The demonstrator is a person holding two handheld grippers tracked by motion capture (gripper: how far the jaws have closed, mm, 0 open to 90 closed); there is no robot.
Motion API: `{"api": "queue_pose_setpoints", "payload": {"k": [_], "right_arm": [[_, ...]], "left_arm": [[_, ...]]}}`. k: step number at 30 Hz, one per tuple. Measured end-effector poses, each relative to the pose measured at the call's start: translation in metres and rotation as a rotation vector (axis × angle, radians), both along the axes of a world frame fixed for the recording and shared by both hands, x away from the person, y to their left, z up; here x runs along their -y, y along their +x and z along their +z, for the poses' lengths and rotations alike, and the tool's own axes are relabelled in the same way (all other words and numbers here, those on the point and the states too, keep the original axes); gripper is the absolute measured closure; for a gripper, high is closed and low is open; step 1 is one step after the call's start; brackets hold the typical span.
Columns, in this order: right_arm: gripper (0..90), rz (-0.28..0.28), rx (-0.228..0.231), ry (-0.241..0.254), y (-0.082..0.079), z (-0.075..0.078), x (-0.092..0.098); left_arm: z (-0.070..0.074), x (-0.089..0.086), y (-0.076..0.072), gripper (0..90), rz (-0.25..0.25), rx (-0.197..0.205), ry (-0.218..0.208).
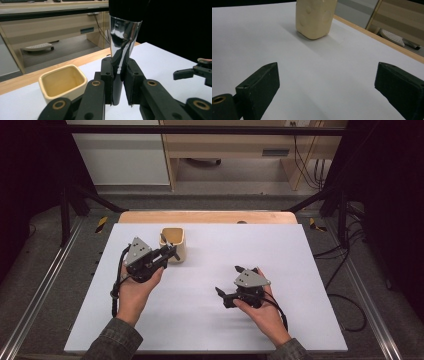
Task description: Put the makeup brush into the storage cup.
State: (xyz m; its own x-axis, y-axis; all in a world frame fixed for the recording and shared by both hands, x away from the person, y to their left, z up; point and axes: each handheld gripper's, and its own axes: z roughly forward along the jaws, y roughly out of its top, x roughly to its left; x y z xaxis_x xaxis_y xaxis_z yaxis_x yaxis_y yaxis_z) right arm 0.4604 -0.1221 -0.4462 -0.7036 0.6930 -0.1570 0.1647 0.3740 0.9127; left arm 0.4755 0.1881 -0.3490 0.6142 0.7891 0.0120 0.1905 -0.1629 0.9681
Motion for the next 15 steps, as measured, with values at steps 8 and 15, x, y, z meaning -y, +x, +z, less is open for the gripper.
{"api": "queue_pose_setpoints", "payload": {"k": [8, 15], "right_arm": [[6.1, -0.007, -0.005, 0.001, 0.001, -0.001, 0.002], [6.3, -0.012, 0.000, 0.002, 0.002, -0.001, 0.004]], "left_arm": [[0.013, 0.000, 0.007, 78.8, 0.008, 0.018, 0.033], [0.016, -0.002, 0.013, 78.8, 0.020, 0.018, 0.042]]}}
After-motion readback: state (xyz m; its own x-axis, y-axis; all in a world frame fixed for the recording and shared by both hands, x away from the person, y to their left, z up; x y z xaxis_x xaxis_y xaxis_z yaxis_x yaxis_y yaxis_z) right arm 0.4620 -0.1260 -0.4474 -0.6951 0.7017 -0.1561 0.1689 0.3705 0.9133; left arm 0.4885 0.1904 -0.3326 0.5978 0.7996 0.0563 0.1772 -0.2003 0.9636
